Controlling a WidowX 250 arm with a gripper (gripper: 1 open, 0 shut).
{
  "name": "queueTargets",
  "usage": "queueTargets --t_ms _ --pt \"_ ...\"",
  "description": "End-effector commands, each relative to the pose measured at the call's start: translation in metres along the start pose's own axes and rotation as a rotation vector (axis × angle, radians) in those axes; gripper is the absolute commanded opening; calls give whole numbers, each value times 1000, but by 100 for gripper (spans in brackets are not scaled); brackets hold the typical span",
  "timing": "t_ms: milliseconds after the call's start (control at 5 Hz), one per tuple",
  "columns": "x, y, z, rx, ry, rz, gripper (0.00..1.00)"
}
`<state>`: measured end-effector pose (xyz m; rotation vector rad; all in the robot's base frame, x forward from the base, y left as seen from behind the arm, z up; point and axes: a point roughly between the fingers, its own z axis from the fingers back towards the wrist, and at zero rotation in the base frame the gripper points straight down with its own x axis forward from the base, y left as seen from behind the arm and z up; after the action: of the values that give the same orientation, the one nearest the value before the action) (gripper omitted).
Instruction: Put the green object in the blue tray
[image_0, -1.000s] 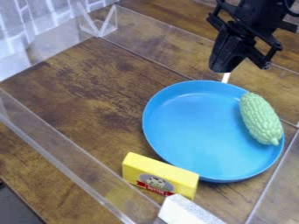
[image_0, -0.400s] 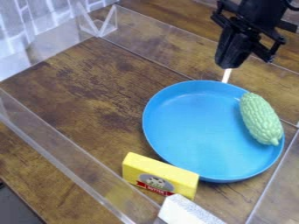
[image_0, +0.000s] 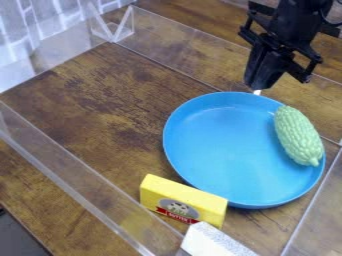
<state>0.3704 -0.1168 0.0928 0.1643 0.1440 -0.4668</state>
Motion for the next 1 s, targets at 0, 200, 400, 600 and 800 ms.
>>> queueTargets --t_ms 0,200,400,600,800 --pt "9 -10 15 -1 -72 44 0" --pt "14 -25 9 -10 -74 81 100" --pt "13 -22 11 1 -79 35 100" --pt "18 -26 9 1 -101 5 100" --pt "21 -26 5 -1 -123 -9 100"
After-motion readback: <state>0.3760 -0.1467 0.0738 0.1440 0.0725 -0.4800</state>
